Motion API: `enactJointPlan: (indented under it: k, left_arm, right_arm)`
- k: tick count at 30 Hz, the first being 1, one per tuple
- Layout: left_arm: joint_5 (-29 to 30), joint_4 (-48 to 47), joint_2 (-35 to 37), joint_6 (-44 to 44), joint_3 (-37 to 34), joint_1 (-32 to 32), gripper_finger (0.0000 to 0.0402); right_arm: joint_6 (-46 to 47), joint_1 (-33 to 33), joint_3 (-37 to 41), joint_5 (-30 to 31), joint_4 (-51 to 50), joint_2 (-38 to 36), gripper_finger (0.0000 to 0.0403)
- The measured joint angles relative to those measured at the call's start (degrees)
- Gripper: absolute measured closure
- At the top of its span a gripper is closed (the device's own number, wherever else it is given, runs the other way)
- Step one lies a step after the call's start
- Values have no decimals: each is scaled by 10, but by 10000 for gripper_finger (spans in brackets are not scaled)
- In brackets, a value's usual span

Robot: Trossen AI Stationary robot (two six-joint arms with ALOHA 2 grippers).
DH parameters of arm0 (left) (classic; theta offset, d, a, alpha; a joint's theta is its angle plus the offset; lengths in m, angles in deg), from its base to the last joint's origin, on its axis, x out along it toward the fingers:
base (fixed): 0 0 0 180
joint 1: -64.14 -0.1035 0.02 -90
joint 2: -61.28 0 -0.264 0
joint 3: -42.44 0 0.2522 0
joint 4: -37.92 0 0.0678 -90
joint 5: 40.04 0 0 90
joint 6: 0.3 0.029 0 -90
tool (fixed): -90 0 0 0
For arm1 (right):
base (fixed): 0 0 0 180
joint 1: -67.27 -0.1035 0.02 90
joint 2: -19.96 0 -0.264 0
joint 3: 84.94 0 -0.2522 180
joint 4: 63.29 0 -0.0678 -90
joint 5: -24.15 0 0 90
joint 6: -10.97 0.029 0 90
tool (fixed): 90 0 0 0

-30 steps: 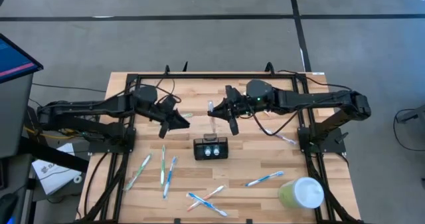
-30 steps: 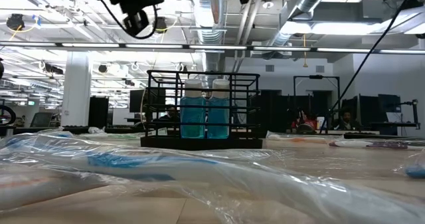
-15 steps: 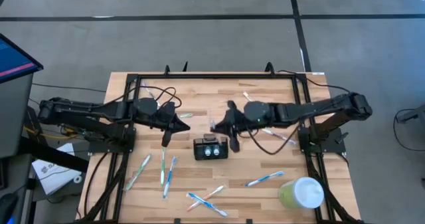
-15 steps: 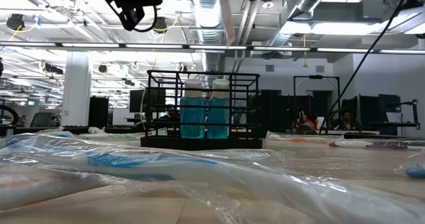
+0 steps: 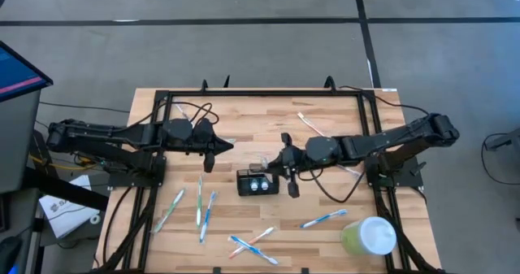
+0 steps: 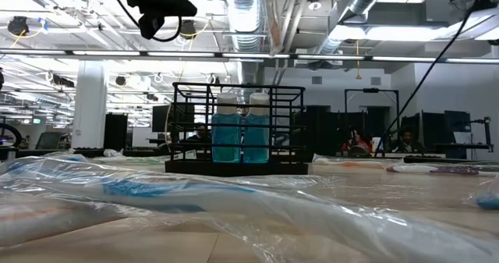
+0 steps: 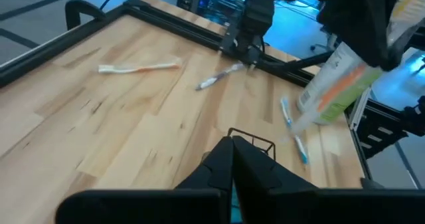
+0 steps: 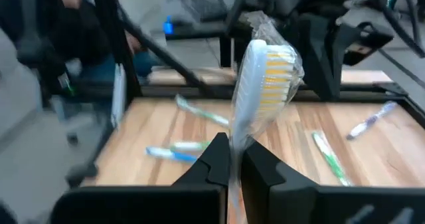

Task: Pick & Place toothbrushing station
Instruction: Put the top left orange toothbrush into the top right section of the mesh organizer

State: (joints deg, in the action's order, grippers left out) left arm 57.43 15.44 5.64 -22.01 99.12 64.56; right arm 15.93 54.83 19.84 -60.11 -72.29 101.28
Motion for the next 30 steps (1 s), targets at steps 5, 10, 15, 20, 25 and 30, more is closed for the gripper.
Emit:
enactJointPlan:
  k: [5, 10, 15, 20, 25, 30]
  left_arm:
    - [6, 8, 0, 0, 0, 7, 401]
    - [12, 11, 0, 0, 0, 9, 401]
    - [18, 12, 0, 0, 0, 9, 401]
    - [20, 16, 0, -10, 0, 10, 401]
    - [20, 16, 0, -14, 0, 18, 401]
    - [20, 16, 0, -14, 0, 22, 401]
  right_arm:
    - [20, 1, 114, 26, 137, -66, 396]
    - [21, 15, 131, 38, 105, -89, 396]
    - [8, 20, 131, 33, 111, -57, 396]
    - [-3, 20, 131, 34, 141, -21, 395]
    - [-17, 26, 131, 37, 144, -13, 395]
    - [-16, 38, 136, 49, 142, -12, 395]
